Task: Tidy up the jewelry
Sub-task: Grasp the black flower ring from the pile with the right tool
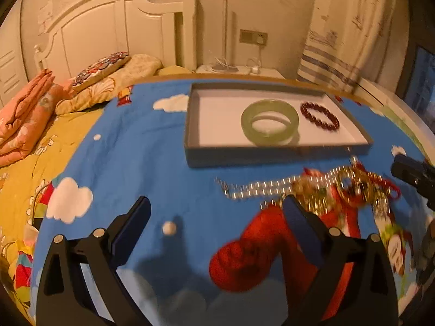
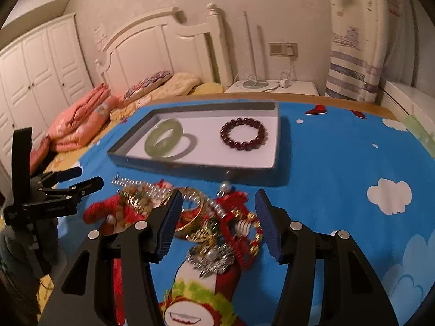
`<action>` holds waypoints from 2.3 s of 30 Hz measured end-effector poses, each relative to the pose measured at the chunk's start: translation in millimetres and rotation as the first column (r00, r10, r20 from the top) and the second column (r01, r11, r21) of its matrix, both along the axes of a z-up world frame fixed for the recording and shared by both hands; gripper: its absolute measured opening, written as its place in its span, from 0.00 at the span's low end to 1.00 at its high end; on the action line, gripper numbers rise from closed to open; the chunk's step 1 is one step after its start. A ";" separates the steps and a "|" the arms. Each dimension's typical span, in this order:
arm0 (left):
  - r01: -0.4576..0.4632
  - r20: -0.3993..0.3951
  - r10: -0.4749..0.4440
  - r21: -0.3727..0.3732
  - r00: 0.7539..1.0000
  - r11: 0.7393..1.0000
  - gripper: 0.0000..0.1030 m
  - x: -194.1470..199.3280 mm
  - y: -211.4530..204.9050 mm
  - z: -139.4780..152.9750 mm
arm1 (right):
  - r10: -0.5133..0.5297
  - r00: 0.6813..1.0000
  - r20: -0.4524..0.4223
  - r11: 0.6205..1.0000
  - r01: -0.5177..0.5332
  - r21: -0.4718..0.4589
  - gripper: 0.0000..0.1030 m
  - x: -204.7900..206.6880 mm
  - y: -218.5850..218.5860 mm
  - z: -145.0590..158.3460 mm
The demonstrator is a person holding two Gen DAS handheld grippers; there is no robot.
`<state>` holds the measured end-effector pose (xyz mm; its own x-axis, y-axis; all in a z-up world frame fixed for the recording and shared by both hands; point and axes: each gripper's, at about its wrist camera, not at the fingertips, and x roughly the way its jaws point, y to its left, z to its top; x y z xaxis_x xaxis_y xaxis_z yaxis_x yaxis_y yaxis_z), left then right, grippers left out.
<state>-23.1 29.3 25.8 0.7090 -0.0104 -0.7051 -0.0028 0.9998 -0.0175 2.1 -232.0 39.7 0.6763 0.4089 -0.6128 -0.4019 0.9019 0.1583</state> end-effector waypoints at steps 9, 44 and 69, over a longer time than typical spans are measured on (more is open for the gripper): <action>-0.021 -0.082 0.014 -0.089 0.997 0.996 0.95 6.7 12.9 -15.2 | 0.025 1.000 0.000 0.999 -0.025 0.047 0.53 -10.1 9.6 -5.5; 0.031 -0.012 -0.035 -0.223 0.999 0.974 0.97 -3.7 22.9 -9.0 | -0.187 0.967 -0.175 0.966 0.149 -0.213 0.35 31.7 77.9 -15.0; 0.032 -0.037 -0.041 -0.217 0.999 0.976 0.97 0.0 20.5 -12.1 | -0.044 0.998 -0.039 0.991 0.038 -0.129 0.30 18.3 74.8 -13.0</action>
